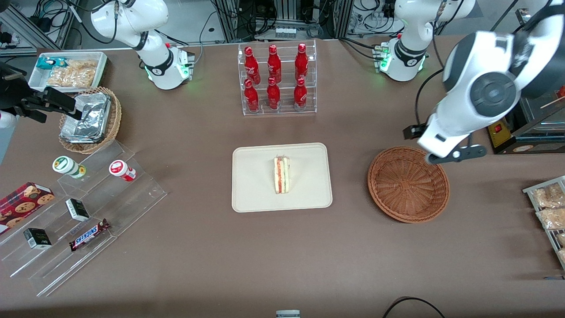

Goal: Place sandwich from basket to tray

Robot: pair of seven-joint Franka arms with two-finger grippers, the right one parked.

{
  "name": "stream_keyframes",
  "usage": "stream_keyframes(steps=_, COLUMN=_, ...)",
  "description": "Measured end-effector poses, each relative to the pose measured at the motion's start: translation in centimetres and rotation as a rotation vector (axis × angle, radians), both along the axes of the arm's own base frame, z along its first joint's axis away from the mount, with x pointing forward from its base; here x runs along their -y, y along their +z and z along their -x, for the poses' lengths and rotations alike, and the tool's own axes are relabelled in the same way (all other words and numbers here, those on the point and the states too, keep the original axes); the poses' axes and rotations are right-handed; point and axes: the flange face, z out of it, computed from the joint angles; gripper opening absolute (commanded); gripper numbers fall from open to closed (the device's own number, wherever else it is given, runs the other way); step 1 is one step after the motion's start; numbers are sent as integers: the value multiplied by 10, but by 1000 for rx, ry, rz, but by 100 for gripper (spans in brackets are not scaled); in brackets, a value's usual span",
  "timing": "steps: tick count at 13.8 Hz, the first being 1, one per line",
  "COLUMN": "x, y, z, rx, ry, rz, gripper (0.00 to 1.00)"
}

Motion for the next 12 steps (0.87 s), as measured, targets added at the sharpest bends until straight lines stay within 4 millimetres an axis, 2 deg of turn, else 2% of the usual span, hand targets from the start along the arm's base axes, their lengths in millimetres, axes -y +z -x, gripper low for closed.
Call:
stream_keyframes(steps=3, x=-35, y=26, z=8, rx=-33, ry=-64, rz=37, gripper=100)
stream_keyframes(steps=8, x=-91, y=75, z=6, rx=30, ry=-106, rz=85, gripper=100)
stream_keyframes(steps=10, x=-99, y=89, z=6, rx=69, ry=-92, rz=101, gripper=100)
stream_keyframes(steps=12, x=-99, y=98, z=3, rx=117, ry=-83, rz=142, gripper=100)
